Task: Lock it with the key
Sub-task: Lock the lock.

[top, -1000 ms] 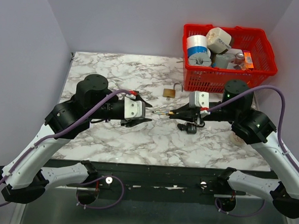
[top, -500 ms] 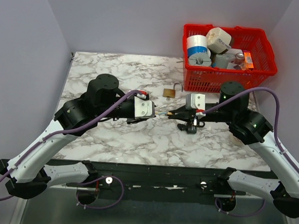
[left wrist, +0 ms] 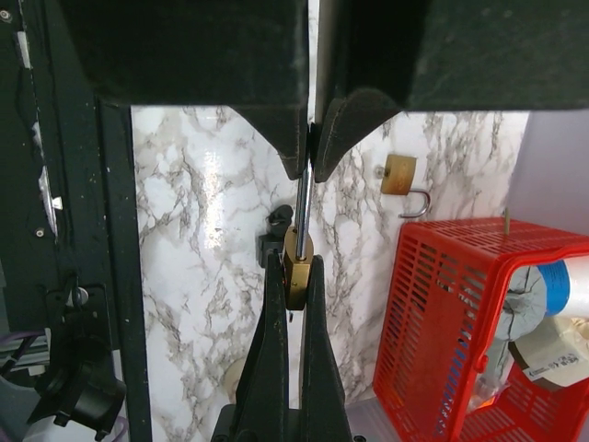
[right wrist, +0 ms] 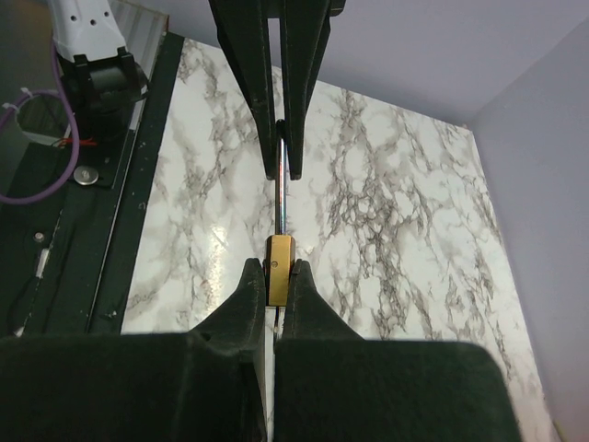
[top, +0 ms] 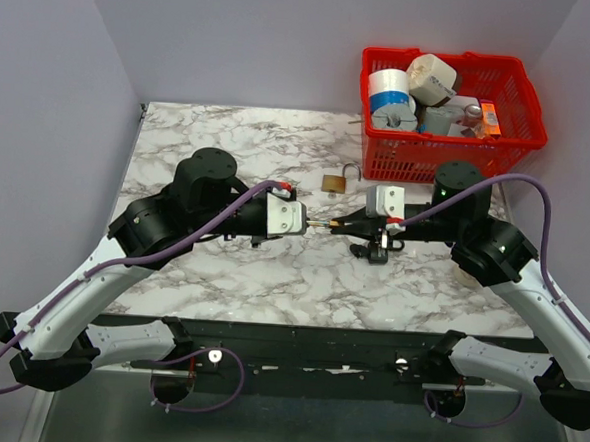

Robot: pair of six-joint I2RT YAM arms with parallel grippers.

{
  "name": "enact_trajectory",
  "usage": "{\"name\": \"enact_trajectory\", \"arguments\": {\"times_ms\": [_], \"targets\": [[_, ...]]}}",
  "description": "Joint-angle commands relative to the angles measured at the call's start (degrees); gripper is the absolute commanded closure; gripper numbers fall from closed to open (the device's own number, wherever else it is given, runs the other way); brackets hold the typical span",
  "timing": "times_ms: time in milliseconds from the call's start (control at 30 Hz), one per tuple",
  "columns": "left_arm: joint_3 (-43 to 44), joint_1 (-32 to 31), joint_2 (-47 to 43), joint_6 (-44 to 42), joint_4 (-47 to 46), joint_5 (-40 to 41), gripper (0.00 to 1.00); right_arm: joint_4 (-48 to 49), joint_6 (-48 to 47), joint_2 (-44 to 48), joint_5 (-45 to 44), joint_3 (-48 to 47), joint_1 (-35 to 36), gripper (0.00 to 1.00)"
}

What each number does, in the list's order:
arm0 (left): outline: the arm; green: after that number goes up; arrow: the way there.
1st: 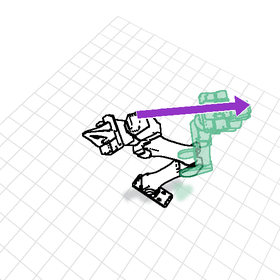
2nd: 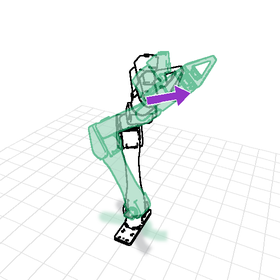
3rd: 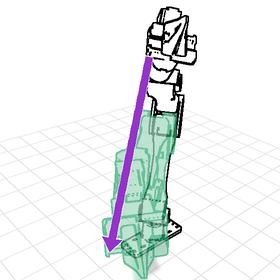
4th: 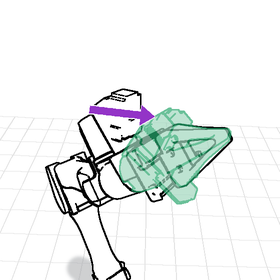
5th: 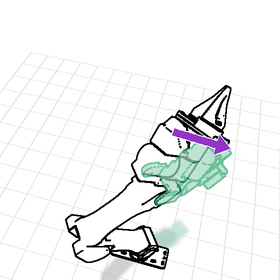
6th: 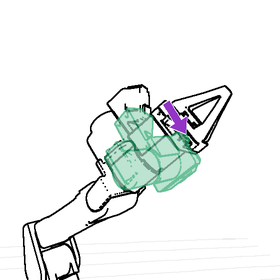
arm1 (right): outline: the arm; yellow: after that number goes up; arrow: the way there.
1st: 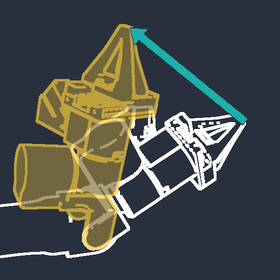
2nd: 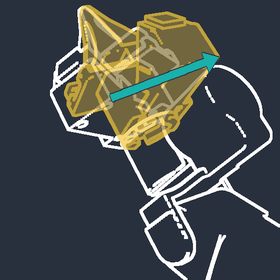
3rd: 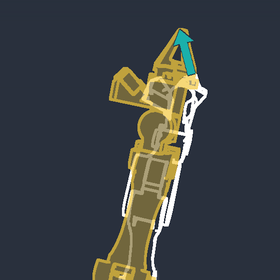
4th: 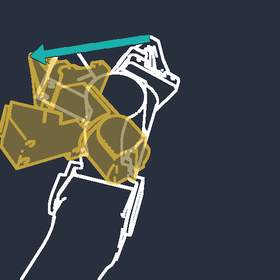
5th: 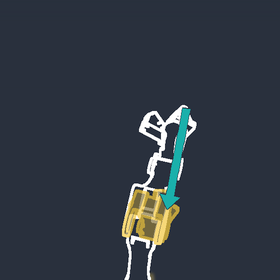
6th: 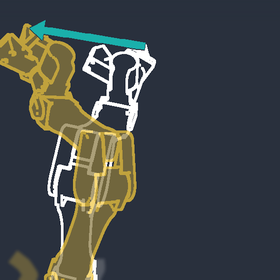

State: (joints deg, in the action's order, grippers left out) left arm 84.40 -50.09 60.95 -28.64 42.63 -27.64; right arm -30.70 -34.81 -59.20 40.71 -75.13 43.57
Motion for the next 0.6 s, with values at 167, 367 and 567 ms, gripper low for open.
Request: {"name": "enact_trajectory", "arguments": {"times_ms": [167,367,567], "targets": [[-0.2,-0.8,0.8,4.1,-2.6,-1.6,1.0,3.4,0.2,-0.1,0.6,0.6,1.4,0.99],[-1.9,-1.2,1.3,8.9,-6.1,-1.0,1.0,4.8,2.1,-0.9,0.3,0.5,2.9,0.99],[-1.6,-1.3,2.4,9.7,-7.6,-1.1,1.0,5.5,2.7,-1.4,1.1,1.0,4.6,0.99]]}}
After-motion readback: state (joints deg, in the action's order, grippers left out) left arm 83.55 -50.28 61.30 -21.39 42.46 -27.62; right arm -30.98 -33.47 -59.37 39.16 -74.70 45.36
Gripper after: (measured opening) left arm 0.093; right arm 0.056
